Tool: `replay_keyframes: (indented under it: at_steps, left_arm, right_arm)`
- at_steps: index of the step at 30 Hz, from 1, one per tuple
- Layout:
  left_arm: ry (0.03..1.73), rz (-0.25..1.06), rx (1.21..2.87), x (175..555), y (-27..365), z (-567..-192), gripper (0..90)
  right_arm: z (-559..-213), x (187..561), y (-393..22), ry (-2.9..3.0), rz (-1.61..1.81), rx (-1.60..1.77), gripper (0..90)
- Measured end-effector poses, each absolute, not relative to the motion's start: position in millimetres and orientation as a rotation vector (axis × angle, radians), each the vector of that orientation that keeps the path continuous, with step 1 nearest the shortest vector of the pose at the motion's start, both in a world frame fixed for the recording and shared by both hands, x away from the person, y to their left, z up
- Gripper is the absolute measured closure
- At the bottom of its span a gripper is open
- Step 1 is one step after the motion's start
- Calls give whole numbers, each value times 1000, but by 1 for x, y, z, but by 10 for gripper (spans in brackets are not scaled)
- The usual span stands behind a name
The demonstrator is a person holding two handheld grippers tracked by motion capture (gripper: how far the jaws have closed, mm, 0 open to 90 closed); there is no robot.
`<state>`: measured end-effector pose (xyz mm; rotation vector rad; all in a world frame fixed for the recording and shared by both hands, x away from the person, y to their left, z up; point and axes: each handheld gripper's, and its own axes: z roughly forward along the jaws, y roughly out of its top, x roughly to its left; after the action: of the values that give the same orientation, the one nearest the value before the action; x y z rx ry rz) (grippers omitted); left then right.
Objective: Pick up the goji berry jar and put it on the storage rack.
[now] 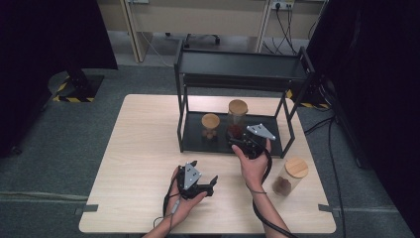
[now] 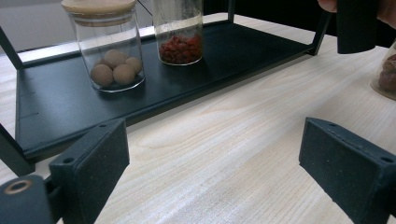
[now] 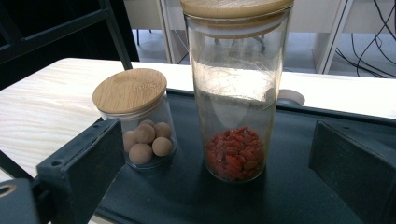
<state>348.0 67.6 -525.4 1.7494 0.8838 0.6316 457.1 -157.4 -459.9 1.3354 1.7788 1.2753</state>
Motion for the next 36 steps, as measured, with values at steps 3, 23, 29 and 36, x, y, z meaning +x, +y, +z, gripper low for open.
replay_keyframes:
  at_steps: [3, 23, 29, 36]
  left_arm:
    - [884, 631, 1750, 348, 68, -525, 80]
    - [886, 631, 1751, 348, 68, -525, 80]
    - [887, 629, 1750, 348, 68, -525, 80]
    - [887, 630, 1750, 348, 68, -525, 80]
  right_arm:
    - [-459, 455, -158, 1781, 1279, 1331, 39]
    - [-464, 432, -168, 1805, 1311, 1347, 39]
    - [-467, 425, -170, 1812, 1309, 1349, 39]
    - [-469, 418, -173, 1816, 1313, 1347, 39]
